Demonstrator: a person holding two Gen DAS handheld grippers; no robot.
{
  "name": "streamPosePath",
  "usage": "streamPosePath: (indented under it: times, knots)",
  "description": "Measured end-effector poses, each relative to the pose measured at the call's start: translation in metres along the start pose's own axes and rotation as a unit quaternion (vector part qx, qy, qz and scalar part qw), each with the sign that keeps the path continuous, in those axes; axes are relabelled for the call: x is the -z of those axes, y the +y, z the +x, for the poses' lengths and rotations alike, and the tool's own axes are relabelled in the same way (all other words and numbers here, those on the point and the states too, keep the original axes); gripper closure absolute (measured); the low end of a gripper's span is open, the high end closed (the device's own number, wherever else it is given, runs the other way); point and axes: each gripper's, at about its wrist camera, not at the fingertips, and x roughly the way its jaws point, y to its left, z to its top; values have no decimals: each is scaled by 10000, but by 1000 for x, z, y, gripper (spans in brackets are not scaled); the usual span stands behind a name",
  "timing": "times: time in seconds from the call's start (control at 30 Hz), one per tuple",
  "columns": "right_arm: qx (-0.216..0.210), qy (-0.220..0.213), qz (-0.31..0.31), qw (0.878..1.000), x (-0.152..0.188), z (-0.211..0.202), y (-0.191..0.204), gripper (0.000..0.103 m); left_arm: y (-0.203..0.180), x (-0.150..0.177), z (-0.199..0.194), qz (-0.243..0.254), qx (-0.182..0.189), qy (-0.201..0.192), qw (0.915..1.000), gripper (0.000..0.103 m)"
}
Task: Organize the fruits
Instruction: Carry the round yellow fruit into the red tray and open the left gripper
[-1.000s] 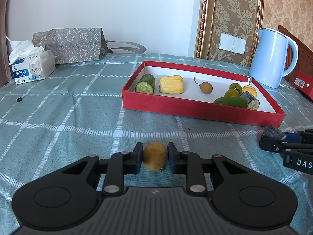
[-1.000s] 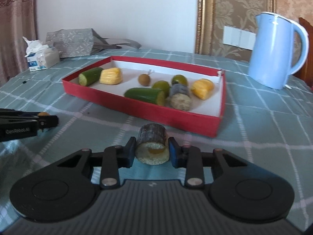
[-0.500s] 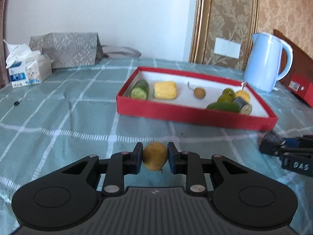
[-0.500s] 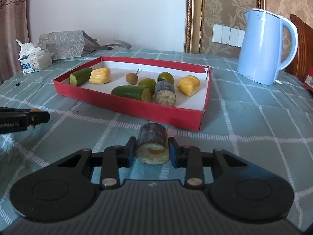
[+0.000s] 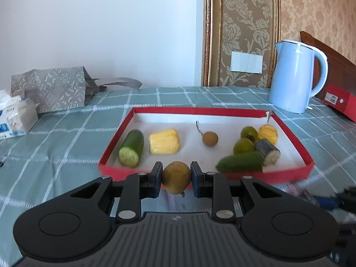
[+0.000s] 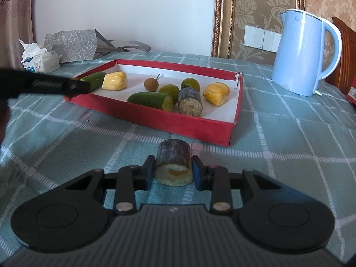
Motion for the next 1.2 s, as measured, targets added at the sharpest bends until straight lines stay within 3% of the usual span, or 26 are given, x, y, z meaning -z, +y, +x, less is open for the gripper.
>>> streamPosePath:
  times: [0.27,0.5,0.67,0.83,1.2]
  knots:
    - [6,-4,-18,10000,0,0,0,70,-13,-26,50,221,172,279,9992,77]
    - [8,-3,-20,10000,0,0,0,70,-15,-29,85,149,152,566,9982,77]
    - [12,-2,-30,10000,-1,0,0,70,-22,-30,89,388,156,526,9977,76]
    - [11,-2,-28,10000,0,0,0,70,-21,-27,86,326,122,499,9981,76]
    - [3,3,-22,10000,-1,0,0,70,-8,-16,37,171,6,86,9998,76]
